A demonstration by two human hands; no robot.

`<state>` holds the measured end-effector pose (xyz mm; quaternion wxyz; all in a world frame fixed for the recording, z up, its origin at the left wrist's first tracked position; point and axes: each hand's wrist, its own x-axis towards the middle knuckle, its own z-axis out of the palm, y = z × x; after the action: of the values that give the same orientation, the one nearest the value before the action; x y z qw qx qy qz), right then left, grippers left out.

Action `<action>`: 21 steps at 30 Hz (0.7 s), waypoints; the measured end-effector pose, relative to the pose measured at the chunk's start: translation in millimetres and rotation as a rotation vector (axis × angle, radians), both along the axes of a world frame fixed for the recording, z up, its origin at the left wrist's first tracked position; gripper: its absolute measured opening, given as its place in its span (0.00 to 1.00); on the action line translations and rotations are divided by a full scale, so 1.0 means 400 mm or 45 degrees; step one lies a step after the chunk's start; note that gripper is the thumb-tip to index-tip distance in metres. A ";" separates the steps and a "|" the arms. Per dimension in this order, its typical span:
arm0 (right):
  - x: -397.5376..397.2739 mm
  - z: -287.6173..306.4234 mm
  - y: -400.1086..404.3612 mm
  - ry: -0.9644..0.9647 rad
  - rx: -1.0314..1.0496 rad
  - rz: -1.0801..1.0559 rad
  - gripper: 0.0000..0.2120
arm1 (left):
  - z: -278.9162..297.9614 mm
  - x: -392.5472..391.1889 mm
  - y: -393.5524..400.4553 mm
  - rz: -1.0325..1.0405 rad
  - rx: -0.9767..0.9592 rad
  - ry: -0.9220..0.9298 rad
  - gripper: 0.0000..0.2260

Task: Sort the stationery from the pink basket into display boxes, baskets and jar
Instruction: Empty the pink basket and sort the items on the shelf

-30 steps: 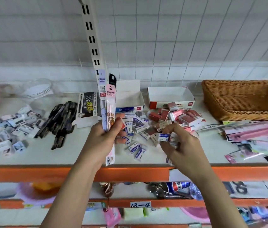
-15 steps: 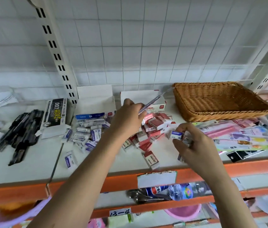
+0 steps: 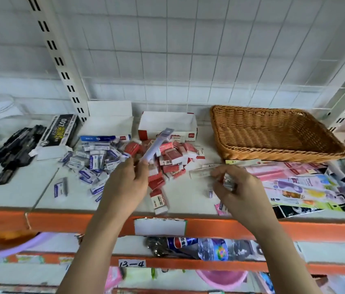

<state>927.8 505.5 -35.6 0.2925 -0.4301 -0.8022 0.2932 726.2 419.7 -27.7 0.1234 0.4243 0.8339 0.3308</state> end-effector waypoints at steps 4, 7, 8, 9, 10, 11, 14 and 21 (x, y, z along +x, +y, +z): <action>-0.048 0.013 0.008 -0.094 0.090 0.077 0.12 | 0.000 -0.055 -0.042 0.114 0.141 0.062 0.15; -0.102 0.022 0.006 0.004 0.068 0.098 0.09 | 0.005 -0.092 -0.063 0.155 0.251 0.058 0.12; -0.126 0.025 0.000 0.059 0.064 0.113 0.08 | 0.005 -0.106 -0.066 0.149 0.269 0.048 0.11; -0.154 0.027 -0.008 0.110 0.062 0.133 0.07 | 0.006 -0.120 -0.069 0.129 0.277 0.034 0.10; -0.183 0.029 -0.017 0.146 0.069 0.152 0.07 | 0.008 -0.137 -0.071 0.105 0.281 0.017 0.09; -0.216 0.032 -0.026 0.165 0.077 0.168 0.08 | 0.009 -0.158 -0.075 0.084 0.283 -0.004 0.09; -0.317 0.039 -0.048 0.148 0.099 0.212 0.14 | 0.023 -0.232 -0.094 0.087 0.288 -0.038 0.09; -0.548 0.055 -0.078 0.152 -0.047 0.402 0.14 | 0.030 -0.388 -0.144 0.110 0.272 0.000 0.14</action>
<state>708.7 474.2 -13.6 0.2819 -0.2857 -0.8355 0.3754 571.2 362.0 -15.7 0.0629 0.3987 0.8115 0.4227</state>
